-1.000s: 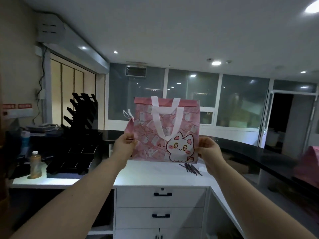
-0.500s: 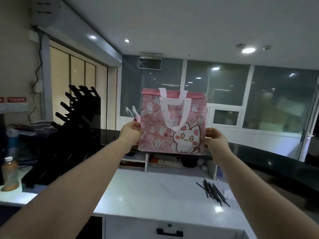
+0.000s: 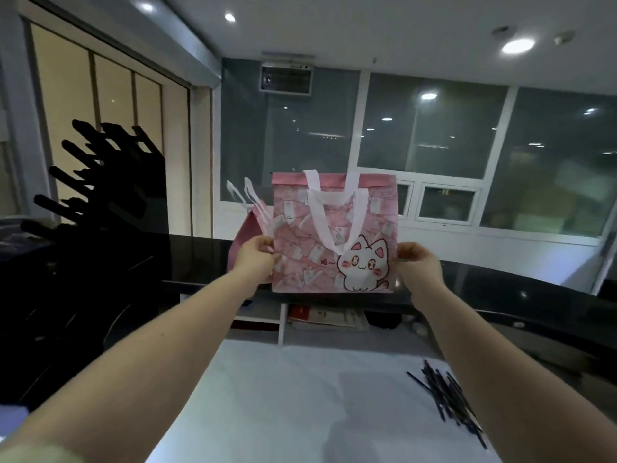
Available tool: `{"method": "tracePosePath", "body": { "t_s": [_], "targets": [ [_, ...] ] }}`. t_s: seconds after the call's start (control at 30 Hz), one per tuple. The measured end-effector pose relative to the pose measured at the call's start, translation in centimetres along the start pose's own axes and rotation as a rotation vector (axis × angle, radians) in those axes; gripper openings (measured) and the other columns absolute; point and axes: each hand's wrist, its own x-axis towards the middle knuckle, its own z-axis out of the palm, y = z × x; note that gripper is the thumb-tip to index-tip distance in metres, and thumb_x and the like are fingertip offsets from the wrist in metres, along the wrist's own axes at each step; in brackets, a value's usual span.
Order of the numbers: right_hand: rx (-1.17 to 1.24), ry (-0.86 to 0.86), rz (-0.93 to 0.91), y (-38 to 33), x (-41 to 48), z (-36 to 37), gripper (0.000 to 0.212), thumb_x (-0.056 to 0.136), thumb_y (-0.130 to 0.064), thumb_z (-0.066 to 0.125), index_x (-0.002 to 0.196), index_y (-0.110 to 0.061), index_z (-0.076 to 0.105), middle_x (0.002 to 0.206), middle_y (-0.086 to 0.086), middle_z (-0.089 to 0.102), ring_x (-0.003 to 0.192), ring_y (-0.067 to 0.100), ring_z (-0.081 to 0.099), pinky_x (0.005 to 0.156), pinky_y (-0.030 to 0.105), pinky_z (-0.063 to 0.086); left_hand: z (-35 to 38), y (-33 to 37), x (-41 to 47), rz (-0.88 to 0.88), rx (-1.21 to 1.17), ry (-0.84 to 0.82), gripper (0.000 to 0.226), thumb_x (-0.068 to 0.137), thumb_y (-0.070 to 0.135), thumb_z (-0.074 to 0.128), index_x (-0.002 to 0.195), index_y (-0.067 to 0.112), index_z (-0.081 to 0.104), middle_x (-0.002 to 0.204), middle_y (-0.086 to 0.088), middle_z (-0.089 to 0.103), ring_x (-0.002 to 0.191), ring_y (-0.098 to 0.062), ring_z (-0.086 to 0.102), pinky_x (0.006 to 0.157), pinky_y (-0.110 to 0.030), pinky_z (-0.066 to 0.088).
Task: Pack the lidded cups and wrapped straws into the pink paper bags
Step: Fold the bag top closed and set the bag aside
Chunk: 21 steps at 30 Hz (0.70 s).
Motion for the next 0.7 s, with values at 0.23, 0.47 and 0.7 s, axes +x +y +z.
{"method": "tracePosePath", "body": {
  "t_s": [0.23, 0.47, 0.7],
  "targets": [
    [-0.126, 0.114, -0.027, 1.6, 8.8, 4.9, 0.017, 0.092, -0.008, 0.060, 0.106, -0.018, 0.063, 0.094, 0.006, 0.068, 0.083, 0.021, 0.069, 0.069, 0.037, 0.061, 3.1, -1.7, 10.6, 0.081, 0.002, 0.039, 0.019, 0.090, 0.012, 0.062, 0.087, 0.031, 0.061, 0.095, -0.001, 0.065, 0.088, -0.023, 0.064, 0.076, -0.042, 0.058],
    [-0.140, -0.178, -0.043, 8.2, 13.4, 9.2, 0.076, 0.085, -0.010, 0.070, 0.147, -0.032, 0.033, 0.128, -0.016, 0.050, 0.114, 0.009, 0.053, 0.076, 0.018, 0.050, 8.8, -8.2, 13.6, 0.134, -0.103, 0.184, 0.028, 0.092, 0.009, 0.058, 0.083, 0.035, 0.057, 0.089, 0.014, 0.061, 0.081, 0.002, 0.056, 0.055, -0.005, 0.040],
    [0.060, -0.637, 0.191, 15.8, 16.3, 16.8, 0.070, 0.083, -0.013, 0.072, 0.136, -0.043, 0.037, 0.127, -0.013, 0.059, 0.103, 0.007, 0.065, 0.073, 0.023, 0.053, 15.1, -14.4, 13.9, 0.087, -0.027, 0.213, 0.015, 0.090, 0.009, 0.061, 0.091, 0.025, 0.062, 0.087, 0.012, 0.066, 0.081, -0.005, 0.060, 0.065, -0.002, 0.040]
  ]
}}
